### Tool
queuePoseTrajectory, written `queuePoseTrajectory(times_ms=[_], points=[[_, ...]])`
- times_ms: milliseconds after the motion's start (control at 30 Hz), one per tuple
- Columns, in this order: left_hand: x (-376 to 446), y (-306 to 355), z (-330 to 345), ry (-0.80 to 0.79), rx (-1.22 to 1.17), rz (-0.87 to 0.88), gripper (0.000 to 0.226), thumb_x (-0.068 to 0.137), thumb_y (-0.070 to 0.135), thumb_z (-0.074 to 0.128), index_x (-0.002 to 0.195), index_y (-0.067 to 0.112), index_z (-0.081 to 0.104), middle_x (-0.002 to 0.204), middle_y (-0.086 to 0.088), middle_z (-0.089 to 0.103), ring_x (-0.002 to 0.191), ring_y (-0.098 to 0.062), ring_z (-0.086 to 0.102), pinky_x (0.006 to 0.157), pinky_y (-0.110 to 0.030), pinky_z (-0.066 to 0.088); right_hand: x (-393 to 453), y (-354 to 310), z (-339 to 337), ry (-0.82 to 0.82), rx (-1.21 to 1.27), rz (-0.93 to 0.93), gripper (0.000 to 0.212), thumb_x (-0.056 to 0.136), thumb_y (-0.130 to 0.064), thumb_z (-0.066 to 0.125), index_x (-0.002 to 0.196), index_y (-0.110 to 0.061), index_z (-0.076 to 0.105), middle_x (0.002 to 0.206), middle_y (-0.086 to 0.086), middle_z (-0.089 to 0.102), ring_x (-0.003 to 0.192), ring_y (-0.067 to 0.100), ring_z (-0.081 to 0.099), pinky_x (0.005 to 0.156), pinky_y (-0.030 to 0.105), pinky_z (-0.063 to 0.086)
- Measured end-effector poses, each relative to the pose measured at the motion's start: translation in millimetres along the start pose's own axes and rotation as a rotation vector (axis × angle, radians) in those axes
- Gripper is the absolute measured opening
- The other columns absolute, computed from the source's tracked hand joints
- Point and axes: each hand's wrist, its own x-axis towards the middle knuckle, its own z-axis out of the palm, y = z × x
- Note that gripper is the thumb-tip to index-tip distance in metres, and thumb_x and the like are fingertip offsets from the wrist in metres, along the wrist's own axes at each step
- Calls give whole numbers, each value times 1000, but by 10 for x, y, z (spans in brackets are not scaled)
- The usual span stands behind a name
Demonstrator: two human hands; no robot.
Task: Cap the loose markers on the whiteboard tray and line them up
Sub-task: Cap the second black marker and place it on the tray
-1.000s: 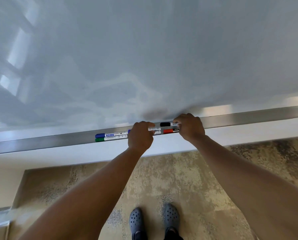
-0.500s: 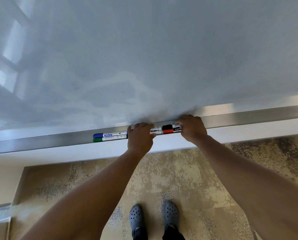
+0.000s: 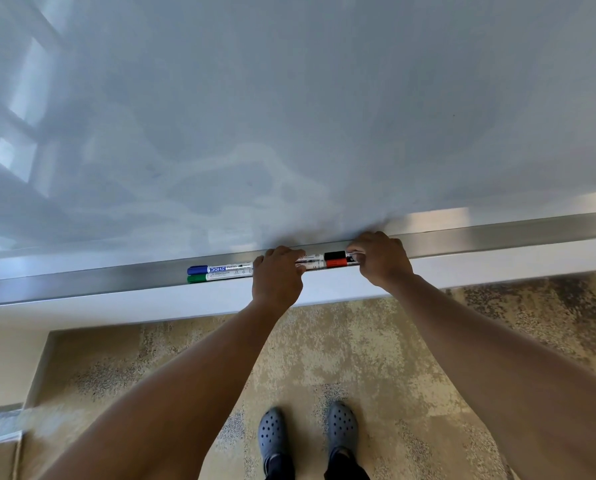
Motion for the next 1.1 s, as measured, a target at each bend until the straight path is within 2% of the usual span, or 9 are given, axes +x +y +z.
queuePoseTrajectory(times_ms=[233,800,1100], points=[[2,-14,32,13,3,0,38,95,21,55,131,32,59,132,3,59,122,-21,52,103,-39,38,9,-45,58,48,62,30,20,90,-16,57,103,-25,68,111,-2,62,107,24,52,91,38,38],[-5,-64,5,60,19,-34,34,94,27,58,127,31,62,129,4,62,118,-21,55,100,-37,40,-7,-114,73,17,4,-6,28,90,-13,53,110,-26,67,115,-4,62,108,22,52,90,37,37],[-75,-54,-61,57,-27,-25,38,93,27,59,132,26,59,133,3,61,123,-21,53,103,-39,40,-58,-213,55,40,-5,-7,30,93,-24,54,123,-21,60,127,-1,59,117,24,50,96,40,40]])
